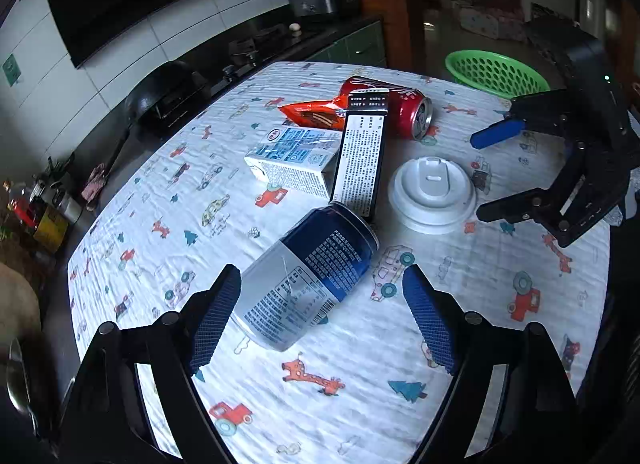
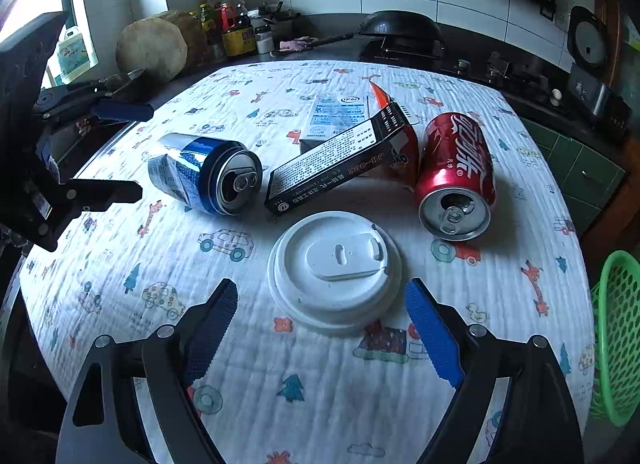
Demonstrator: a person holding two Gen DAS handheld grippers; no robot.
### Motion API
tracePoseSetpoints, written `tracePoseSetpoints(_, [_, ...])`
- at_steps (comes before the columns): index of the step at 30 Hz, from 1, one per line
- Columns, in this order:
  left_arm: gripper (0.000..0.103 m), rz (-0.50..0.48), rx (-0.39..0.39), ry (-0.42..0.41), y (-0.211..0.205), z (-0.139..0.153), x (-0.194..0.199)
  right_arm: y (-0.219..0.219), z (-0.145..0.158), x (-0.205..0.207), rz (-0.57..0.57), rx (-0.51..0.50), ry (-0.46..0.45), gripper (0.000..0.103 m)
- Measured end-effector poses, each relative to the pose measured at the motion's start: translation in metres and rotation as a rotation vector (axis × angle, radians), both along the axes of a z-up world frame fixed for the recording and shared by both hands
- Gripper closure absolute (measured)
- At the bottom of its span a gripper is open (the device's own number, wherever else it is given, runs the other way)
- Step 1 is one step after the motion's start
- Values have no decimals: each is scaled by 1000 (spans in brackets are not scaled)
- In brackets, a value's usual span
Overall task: Collect trash
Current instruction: 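Grasp the blue-and-silver can with the left tool while the right grasps the white lid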
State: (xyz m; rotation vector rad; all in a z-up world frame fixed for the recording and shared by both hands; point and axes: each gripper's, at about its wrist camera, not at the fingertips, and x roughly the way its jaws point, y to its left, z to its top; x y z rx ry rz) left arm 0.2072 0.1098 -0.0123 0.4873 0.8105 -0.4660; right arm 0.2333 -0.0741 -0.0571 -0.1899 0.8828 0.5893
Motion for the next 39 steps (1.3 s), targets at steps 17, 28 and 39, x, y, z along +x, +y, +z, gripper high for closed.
tracePoseSetpoints(17, [18, -199, 149, 135, -1, -38, 51, 15, -24, 28, 17, -45, 34, 20])
tracePoseSetpoints(28, [18, -239, 151, 218, -4, -56, 68, 16, -26, 32, 18, -59, 22, 20])
tracePoseSetpoints(39, [32, -158, 76, 225, -2, -61, 66, 17, -25, 21, 17, -85, -13, 31])
